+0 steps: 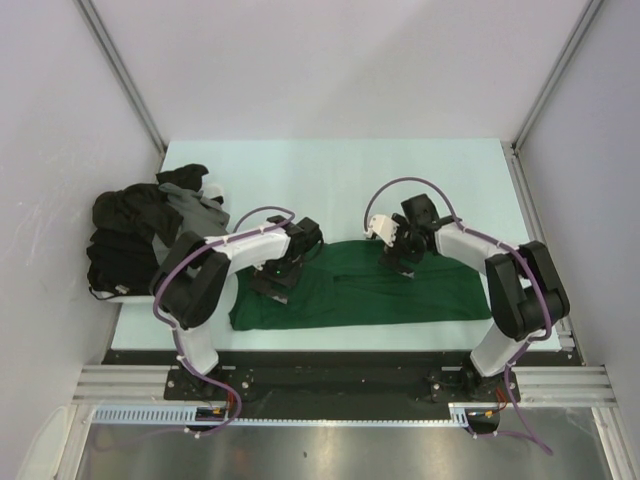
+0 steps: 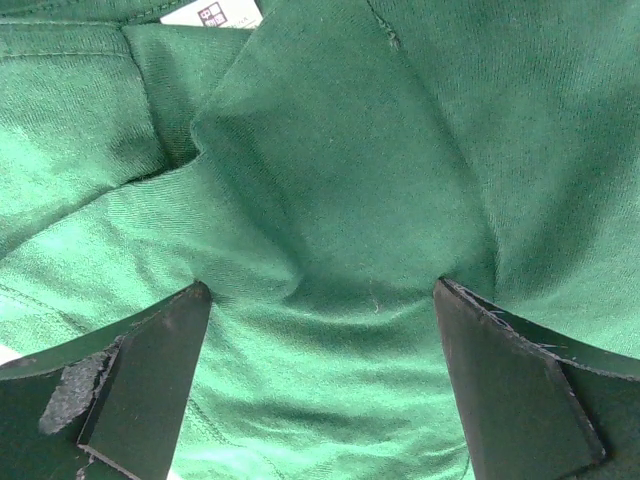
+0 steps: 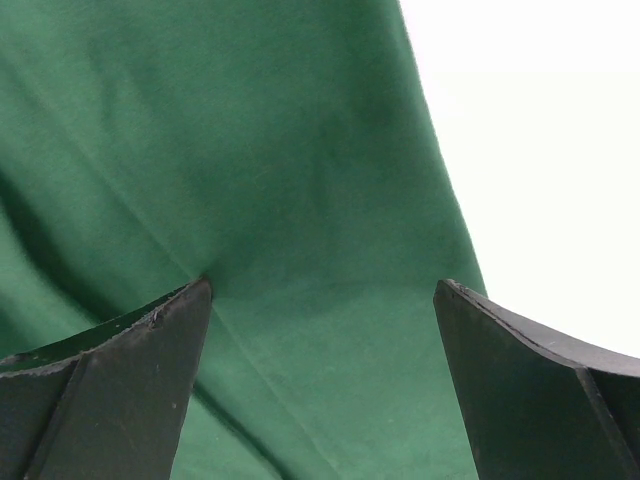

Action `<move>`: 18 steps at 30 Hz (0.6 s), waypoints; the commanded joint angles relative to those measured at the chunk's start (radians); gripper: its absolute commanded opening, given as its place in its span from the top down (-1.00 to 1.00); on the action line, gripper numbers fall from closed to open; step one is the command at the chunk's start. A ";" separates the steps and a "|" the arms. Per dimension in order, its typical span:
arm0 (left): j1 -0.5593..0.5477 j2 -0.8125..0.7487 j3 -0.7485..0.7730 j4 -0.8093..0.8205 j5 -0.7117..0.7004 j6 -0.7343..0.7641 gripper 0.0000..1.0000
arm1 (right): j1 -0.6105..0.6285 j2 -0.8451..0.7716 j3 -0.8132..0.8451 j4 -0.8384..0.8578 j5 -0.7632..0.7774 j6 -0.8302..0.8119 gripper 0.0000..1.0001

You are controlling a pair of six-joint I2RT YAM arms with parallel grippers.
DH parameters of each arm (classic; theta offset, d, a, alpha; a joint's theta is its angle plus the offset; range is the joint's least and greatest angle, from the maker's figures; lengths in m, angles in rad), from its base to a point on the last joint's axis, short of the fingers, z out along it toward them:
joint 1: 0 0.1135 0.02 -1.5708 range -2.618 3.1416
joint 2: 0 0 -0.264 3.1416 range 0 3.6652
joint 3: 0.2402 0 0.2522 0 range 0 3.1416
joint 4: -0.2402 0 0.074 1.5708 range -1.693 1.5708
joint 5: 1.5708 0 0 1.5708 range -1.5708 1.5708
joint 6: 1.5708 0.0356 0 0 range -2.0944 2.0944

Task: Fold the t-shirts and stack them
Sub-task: Rotate the tshirt 90 degrees

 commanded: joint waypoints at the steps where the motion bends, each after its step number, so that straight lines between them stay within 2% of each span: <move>1: 0.011 0.067 -0.022 0.040 0.018 -0.001 -0.99 | -0.008 -0.076 0.102 -0.118 -0.072 -0.037 -0.99; 3: 0.011 0.064 -0.022 0.038 0.023 0.002 -0.99 | -0.015 -0.113 0.142 -0.220 -0.195 -0.080 -0.99; 6: 0.011 0.060 -0.023 0.046 0.025 0.002 -0.99 | -0.015 -0.137 0.184 -0.295 -0.280 -0.089 -0.99; 12: 0.012 0.057 -0.016 0.047 0.032 0.003 -0.99 | 0.012 -0.137 0.095 -0.358 -0.279 -0.109 -0.99; 18: 0.019 0.047 -0.016 0.046 0.023 0.005 -0.99 | 0.026 -0.128 -0.022 -0.313 -0.253 -0.119 -0.99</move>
